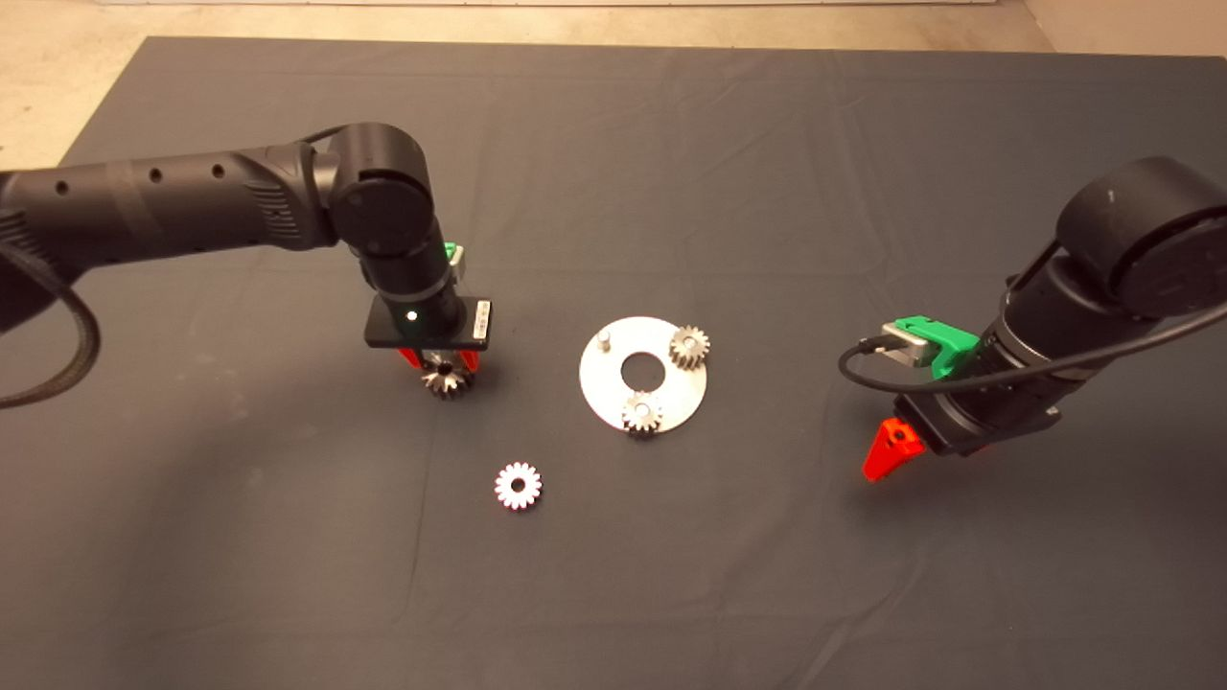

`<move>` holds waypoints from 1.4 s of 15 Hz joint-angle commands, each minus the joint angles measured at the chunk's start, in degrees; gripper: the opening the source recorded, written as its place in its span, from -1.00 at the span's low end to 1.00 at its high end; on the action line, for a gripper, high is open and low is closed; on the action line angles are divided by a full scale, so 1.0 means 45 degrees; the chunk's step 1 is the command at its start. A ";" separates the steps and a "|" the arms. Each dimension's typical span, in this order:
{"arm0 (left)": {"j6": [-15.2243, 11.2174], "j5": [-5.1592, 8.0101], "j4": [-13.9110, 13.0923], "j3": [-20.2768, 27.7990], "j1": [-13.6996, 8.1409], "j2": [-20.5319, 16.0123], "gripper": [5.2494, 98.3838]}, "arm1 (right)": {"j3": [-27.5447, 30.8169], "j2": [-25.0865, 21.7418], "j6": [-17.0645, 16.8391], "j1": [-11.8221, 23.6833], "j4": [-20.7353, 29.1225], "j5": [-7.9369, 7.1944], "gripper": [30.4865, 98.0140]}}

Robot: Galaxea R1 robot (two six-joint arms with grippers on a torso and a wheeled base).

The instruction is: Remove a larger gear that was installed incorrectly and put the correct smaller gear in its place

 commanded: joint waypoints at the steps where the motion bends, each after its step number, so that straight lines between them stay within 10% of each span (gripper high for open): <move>1: -0.0028 0.1729 -0.0420 0.0530 -0.0897 0.0123 -0.05 | 0.0022 -0.0010 0.0066 0.0178 0.0355 0.0034 0.97; 7: -0.0785 0.1729 -0.1395 0.1617 -0.1677 0.0084 0.16 | 0.0022 -0.0010 0.0047 0.0178 0.0355 0.0034 0.97; 17: -0.5560 0.1729 -0.1357 0.5659 -0.1698 -0.0096 0.37 | -0.0017 -0.0010 0.0027 0.0197 0.0355 0.0034 0.97; 21: -0.6356 0.1729 -0.1201 0.5998 -0.1600 -0.0042 0.39 | -0.0017 -0.0010 -0.0051 0.0197 0.0336 0.0034 0.97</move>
